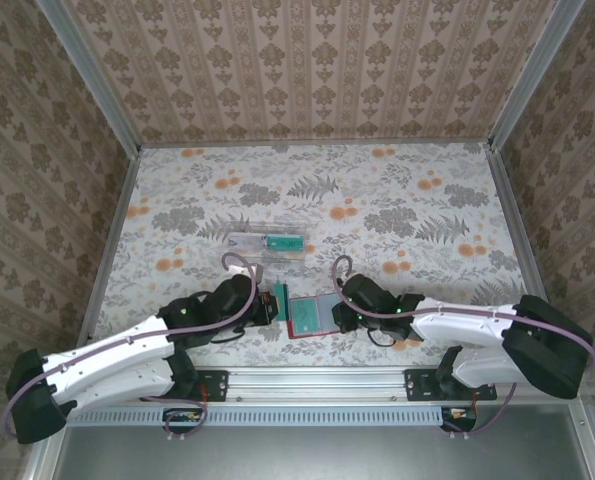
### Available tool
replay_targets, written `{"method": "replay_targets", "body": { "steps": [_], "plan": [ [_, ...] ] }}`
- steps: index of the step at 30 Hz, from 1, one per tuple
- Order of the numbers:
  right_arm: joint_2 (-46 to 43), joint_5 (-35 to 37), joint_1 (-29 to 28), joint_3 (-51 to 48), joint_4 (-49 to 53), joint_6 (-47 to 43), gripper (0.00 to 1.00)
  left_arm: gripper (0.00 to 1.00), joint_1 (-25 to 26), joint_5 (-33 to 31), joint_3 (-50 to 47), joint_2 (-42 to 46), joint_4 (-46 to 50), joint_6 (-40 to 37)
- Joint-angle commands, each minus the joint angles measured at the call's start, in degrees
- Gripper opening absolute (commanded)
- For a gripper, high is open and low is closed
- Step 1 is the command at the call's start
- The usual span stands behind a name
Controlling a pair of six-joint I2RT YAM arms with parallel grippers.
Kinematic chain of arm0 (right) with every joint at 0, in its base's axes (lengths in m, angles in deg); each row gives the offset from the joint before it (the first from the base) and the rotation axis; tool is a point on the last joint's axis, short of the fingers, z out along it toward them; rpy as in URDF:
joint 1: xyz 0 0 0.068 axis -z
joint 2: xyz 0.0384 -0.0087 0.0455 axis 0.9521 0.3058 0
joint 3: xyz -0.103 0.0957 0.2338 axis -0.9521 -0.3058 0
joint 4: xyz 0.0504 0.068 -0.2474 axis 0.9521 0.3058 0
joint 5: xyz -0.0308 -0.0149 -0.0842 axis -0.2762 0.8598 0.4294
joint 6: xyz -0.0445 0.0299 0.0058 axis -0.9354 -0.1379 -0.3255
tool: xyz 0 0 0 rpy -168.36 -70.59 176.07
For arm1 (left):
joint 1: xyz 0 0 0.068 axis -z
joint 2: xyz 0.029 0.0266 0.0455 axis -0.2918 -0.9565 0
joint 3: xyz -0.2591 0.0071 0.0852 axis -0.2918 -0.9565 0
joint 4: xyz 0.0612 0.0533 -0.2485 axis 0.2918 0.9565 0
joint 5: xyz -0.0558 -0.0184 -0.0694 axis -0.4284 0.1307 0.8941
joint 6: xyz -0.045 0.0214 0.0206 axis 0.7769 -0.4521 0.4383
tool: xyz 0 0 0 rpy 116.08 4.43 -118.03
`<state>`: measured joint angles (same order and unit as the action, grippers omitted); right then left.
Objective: Take the credit cards out of the card holder
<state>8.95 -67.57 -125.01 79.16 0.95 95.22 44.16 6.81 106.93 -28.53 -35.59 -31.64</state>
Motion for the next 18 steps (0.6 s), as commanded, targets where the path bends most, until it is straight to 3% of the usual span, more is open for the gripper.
{"method": "replay_targets", "body": {
  "steps": [1,9,11,13,18],
  "plan": [
    [-5.0,2.8,-0.3,0.1,3.4,-1.2,0.23,0.02,-0.4,-3.4,7.0,-1.8,9.2,-11.0],
    [-20.7,9.4,0.4,-1.9,9.4,-3.6,0.6,0.0,-0.3,-11.5,21.3,-10.1,19.3,-36.0],
    [-24.7,10.9,0.8,-2.8,10.8,-3.6,0.83,0.0,0.0,-13.0,22.9,-11.5,19.5,-43.7],
    [-28.9,12.3,1.0,-3.8,11.6,-3.6,0.96,0.0,0.2,-14.2,24.6,-13.0,19.4,-52.1],
    [-36.9,14.6,1.5,-6.8,13.0,-3.9,1.0,0.0,0.8,-18.5,25.6,-15.6,18.3,-71.2]
  ]
}}
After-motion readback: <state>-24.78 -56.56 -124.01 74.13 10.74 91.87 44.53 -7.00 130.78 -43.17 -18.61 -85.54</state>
